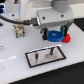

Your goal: Insert the blue gear onto the right peg, followed by the red gear

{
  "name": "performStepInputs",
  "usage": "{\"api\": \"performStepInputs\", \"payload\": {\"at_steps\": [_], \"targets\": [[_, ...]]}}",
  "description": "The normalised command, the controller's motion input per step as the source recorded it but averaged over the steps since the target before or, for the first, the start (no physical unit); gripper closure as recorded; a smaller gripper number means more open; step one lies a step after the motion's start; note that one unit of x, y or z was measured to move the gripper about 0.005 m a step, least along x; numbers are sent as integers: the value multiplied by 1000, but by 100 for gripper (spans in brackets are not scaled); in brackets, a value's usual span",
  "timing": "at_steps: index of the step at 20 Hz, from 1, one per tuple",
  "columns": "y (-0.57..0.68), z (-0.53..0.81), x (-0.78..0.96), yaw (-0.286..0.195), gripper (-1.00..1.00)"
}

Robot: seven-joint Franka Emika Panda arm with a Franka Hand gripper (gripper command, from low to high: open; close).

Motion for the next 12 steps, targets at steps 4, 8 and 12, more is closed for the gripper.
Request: {"api": "performStepInputs", "payload": {"at_steps": [4, 8, 12], "targets": [[-149, -1, 448, 0, 100], [-158, -20, 362, 0, 100], [-209, -95, 215, 0, 100]]}}
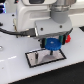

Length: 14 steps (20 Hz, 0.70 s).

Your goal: Insert the blue gear onto the right peg, followed by the red gear

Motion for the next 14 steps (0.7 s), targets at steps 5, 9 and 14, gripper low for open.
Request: {"api": "performStepInputs", "payload": {"at_steps": [5, 9, 14], "targets": [[-212, -129, 155, 0, 100], [17, 170, 145, 0, 100], [134, 386, 357, 0, 100]]}}
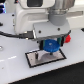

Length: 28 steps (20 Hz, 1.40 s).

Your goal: Insert the blue gear onto the right peg, followed by the red gear

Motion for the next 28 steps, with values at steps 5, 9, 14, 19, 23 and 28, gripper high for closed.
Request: {"api": "performStepInputs", "payload": {"at_steps": [5, 9, 14, 19, 23, 28], "targets": [[-105, -33, 225, 0, 100], [-137, -94, 245, 0, 100], [-17, -14, 254, 0, 100], [21, 347, 471, 0, 100], [47, 198, 366, 0, 100], [-1, 8, 309, 0, 100]]}}
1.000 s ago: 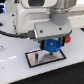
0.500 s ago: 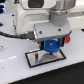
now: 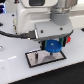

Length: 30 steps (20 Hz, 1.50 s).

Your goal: Insert the blue gear onto the right peg, followed by the red gear

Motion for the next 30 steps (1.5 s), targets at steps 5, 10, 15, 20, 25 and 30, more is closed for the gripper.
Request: {"api": "performStepInputs", "payload": {"at_steps": [5, 10, 15, 20, 25, 30], "targets": [[-7, -50, 273, 0, 100], [22, 1, 309, 0, 100], [40, 201, 221, 0, 100], [196, 254, 228, 0, 100], [-15, 22, 331, 0, 100], [-90, 4, 269, 0, 100]]}}
